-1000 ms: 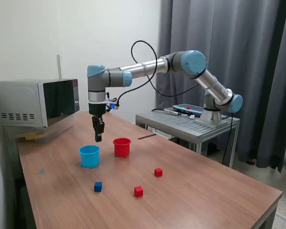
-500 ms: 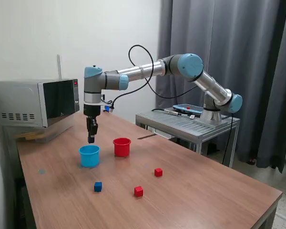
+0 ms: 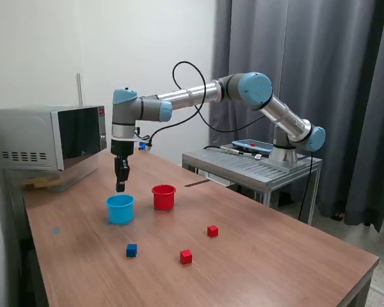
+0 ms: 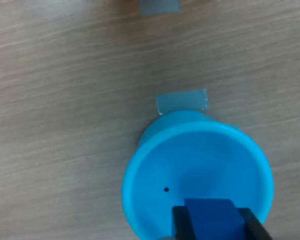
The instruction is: Place red objects in the red bin, and blue objects in the blue bin.
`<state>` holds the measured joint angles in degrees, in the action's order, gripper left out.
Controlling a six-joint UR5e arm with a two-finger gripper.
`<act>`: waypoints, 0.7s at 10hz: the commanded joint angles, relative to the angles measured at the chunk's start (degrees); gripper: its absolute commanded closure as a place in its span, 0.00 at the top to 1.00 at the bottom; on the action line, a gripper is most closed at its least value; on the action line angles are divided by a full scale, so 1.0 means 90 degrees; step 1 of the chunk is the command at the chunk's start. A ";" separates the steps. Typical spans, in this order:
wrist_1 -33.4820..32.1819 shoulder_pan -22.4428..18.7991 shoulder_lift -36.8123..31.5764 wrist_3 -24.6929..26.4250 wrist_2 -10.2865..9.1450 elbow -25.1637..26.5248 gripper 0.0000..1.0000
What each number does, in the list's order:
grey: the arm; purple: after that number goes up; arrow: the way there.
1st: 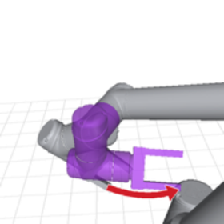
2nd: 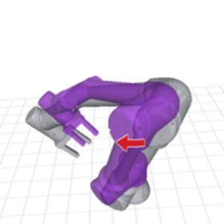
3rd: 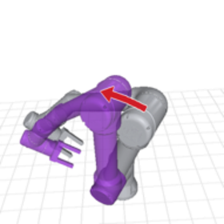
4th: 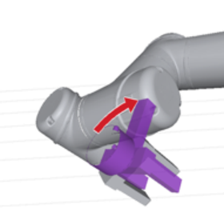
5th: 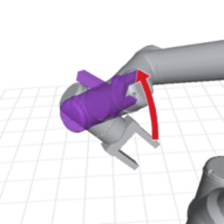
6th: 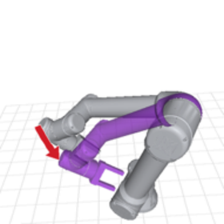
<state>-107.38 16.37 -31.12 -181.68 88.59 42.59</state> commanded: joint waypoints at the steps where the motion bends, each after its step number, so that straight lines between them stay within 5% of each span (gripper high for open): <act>1: -0.0002 -0.0031 -0.0009 0.0001 0.0000 0.0033 0.00; 2: -0.0002 -0.0051 -0.0009 0.0030 0.0000 0.0043 0.00; 3: -0.0002 -0.0061 0.0001 0.0079 0.0010 0.0062 1.00; 7: -0.0002 -0.0080 -0.0009 0.0089 0.0010 0.0053 1.00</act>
<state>-107.40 15.68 -31.19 -180.94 88.67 43.12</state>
